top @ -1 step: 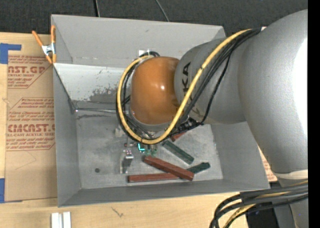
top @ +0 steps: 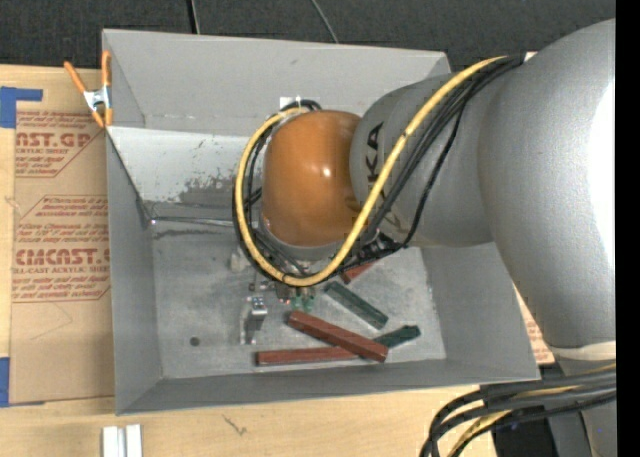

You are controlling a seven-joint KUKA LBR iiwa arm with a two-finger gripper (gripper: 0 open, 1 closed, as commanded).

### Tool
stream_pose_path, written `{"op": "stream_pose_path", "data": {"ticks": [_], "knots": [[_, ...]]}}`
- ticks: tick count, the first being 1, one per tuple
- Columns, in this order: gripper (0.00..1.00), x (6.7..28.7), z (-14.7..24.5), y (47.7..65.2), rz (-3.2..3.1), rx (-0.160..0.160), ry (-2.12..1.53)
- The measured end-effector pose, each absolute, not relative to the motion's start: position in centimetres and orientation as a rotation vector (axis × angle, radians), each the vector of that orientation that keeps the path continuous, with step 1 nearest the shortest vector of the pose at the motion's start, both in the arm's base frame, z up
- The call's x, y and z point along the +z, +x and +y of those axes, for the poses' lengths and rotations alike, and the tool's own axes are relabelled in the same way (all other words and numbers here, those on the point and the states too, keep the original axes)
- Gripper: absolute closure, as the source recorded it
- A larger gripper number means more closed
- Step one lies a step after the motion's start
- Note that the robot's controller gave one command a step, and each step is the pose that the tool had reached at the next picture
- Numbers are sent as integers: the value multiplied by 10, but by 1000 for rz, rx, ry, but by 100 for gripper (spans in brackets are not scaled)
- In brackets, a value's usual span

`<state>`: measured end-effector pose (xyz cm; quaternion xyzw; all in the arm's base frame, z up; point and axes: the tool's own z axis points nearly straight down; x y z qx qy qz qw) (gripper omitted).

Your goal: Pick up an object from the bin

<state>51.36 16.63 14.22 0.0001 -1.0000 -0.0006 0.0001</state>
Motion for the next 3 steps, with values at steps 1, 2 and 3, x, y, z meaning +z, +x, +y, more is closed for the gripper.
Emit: {"op": "stream_pose_path", "data": {"ticks": [1, 2, 3], "knots": [[0, 85, 91, 501, -3143, -4, 65], [0, 126, 66, 488, -3137, 0, 60], [0, 113, -8, 500, -3138, 0, 156]]}}
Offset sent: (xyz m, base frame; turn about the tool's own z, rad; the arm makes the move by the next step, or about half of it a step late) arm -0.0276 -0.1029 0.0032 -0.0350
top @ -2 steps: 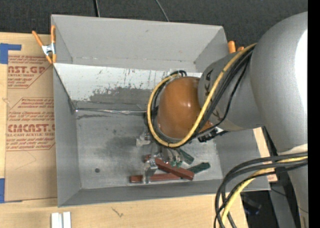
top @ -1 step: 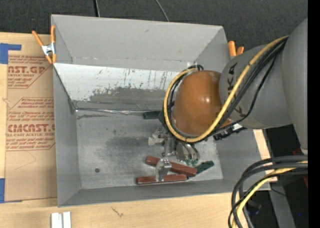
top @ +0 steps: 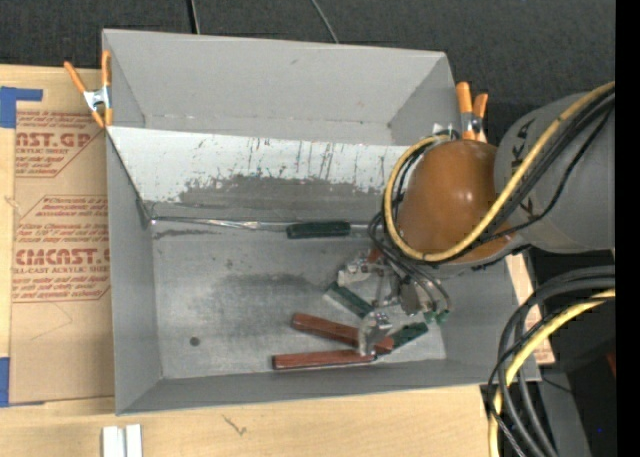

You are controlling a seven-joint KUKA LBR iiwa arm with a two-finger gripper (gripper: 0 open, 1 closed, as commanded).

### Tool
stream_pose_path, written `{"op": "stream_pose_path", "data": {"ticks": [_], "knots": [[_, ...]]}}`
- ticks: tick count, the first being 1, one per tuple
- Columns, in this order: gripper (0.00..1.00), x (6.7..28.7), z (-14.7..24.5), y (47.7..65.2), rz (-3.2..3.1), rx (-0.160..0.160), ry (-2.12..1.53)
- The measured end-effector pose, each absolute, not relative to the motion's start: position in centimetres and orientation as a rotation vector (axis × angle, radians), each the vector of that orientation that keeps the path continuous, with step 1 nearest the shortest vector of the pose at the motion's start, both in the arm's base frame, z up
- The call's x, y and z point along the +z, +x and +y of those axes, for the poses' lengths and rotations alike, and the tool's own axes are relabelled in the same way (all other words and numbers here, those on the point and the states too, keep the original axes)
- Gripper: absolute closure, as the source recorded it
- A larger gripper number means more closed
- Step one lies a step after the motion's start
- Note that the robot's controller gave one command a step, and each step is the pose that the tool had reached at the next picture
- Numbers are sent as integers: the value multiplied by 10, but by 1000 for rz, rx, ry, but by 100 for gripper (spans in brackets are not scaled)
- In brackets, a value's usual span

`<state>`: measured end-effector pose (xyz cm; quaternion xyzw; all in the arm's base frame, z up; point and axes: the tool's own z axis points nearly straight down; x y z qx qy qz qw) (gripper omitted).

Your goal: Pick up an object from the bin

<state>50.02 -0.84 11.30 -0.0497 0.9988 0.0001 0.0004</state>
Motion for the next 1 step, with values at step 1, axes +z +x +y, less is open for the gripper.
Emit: {"op": "stream_pose_path", "data": {"ticks": [1], "knots": [[0, 81, -12, 488, 3135, -5, -65]]}}
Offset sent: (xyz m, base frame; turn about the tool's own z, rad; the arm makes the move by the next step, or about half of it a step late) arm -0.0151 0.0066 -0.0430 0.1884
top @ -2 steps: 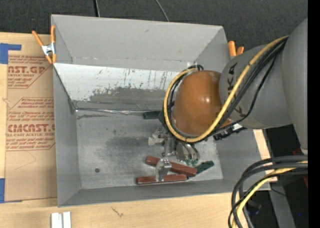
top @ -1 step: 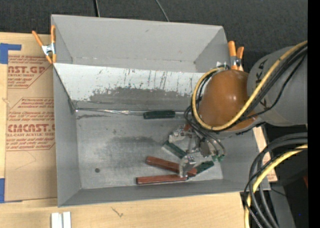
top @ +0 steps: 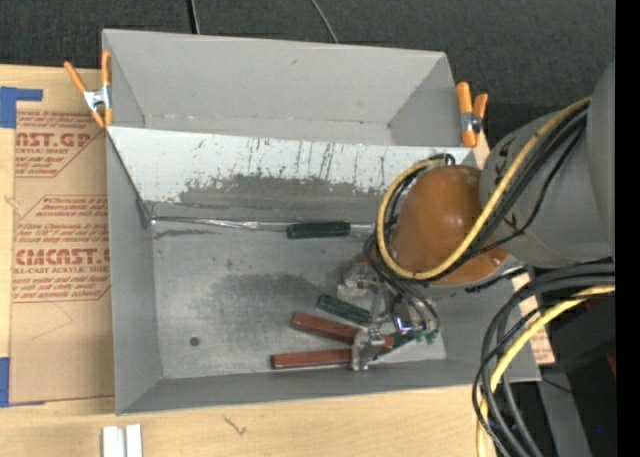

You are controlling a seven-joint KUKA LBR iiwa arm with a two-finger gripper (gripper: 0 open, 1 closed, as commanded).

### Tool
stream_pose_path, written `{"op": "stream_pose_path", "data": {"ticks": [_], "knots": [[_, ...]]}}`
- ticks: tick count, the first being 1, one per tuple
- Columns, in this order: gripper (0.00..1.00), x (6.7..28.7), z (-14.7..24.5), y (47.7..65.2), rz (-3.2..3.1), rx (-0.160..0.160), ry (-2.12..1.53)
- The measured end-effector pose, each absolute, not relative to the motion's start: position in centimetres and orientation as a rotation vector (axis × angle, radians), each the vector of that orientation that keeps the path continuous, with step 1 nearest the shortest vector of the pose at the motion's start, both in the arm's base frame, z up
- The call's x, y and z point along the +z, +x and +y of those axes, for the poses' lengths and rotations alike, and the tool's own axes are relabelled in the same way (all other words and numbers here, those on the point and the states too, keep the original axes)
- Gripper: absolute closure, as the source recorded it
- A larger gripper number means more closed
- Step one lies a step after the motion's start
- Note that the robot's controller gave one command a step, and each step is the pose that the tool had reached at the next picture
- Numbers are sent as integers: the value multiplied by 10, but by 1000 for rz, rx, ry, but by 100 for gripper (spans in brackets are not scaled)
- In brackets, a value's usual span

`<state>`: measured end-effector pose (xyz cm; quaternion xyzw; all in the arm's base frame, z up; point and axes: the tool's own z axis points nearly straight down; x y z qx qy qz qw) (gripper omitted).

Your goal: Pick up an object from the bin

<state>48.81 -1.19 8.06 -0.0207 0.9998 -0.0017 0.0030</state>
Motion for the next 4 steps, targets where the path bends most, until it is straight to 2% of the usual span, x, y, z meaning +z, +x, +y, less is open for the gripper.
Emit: {"op": "stream_pose_path", "data": {"ticks": [1, 3, 4], "knots": [[100, 74, 9, 491, 3120, 6, 75], [100, 78, 8, 490, 3127, 9, 101], [100, 96, 7, 485, 3146, 3, 96]]}}
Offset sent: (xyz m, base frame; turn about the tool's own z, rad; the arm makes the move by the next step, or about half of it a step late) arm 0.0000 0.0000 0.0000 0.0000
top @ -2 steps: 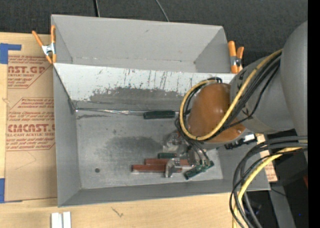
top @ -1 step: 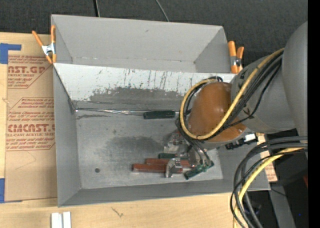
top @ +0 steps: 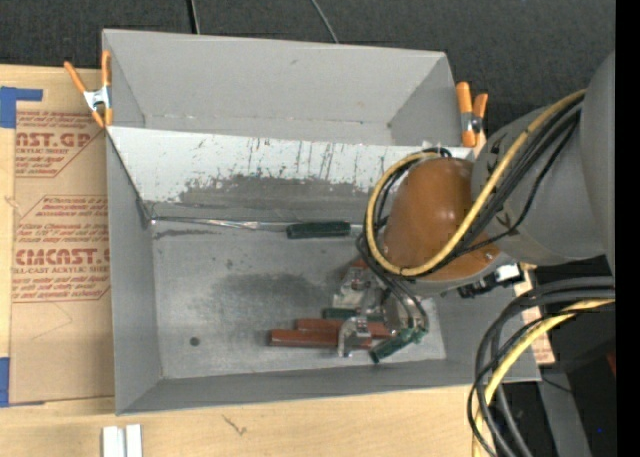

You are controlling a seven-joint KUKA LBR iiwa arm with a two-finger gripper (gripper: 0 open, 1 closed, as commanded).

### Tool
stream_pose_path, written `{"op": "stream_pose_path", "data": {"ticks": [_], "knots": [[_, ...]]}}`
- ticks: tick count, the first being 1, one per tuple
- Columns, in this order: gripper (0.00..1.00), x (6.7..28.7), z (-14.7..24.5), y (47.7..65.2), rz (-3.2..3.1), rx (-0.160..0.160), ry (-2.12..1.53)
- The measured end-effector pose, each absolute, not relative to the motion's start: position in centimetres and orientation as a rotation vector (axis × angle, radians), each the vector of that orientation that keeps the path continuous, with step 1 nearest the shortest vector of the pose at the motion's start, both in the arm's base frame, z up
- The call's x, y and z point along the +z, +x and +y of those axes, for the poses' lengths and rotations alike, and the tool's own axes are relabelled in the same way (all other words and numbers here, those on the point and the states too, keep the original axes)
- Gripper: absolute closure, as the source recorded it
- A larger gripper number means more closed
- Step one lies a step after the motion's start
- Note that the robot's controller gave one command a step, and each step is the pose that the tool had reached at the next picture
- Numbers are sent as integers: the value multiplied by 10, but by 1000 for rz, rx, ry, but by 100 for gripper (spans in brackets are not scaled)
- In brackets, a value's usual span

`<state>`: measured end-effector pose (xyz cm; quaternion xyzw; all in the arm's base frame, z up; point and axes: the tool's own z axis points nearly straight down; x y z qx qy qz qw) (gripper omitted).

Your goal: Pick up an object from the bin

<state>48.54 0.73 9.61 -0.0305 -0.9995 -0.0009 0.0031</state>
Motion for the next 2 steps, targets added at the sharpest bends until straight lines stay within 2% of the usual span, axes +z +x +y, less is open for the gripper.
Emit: {"op": "stream_pose_path", "data": {"ticks": [2], "knots": [[100, 134, 7, 487, -3141, -1, -97]]}}
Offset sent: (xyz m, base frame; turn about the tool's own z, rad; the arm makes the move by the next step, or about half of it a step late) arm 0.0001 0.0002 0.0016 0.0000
